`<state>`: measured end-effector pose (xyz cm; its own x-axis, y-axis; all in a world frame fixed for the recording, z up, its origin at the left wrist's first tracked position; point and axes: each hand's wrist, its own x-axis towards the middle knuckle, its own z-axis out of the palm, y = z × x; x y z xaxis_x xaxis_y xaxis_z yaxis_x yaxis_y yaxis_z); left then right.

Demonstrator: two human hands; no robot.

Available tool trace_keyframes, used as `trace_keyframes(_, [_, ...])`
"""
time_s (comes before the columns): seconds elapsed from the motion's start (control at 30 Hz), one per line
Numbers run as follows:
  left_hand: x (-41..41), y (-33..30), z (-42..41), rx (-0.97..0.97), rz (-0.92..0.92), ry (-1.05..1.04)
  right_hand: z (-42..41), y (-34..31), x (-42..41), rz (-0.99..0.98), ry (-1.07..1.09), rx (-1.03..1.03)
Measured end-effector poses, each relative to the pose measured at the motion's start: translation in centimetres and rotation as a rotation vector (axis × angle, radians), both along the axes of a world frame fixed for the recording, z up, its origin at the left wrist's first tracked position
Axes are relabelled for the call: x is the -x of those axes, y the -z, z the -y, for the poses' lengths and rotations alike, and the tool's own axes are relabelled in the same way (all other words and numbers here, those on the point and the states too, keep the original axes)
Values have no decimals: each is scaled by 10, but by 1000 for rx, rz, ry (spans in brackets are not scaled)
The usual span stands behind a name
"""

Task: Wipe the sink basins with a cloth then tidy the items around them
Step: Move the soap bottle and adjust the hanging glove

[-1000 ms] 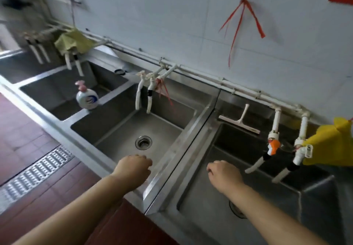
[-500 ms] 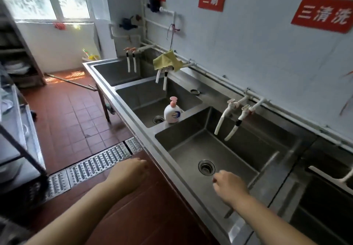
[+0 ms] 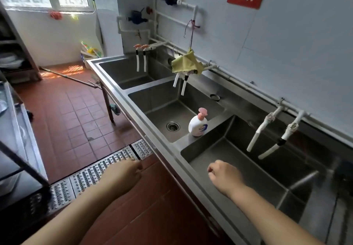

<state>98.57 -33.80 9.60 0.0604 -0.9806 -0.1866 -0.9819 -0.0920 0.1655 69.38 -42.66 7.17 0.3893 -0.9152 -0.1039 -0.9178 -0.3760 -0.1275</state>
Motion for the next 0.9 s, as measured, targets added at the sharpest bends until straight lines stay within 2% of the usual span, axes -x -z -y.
trace_keyframes(0.17, [-21,13,40,-37,-16,-2,67,-8,-20,34,67,47])
trace_keyframes(0.4, [-61,16,133,-81,11,-6,184,-14,-54,238,200,224])
trace_keyframes(0.5, [-67,19,175,-73,19,15,230,-14,-65,176,262,254])
trace_keyframes(0.7, [-61,34,231,-117,-23,57,280,-7,-79,-43,341,150])
trace_keyframes(0.9, [-57,38,258,-144,-70,139,289,0,-83,-54,345,161])
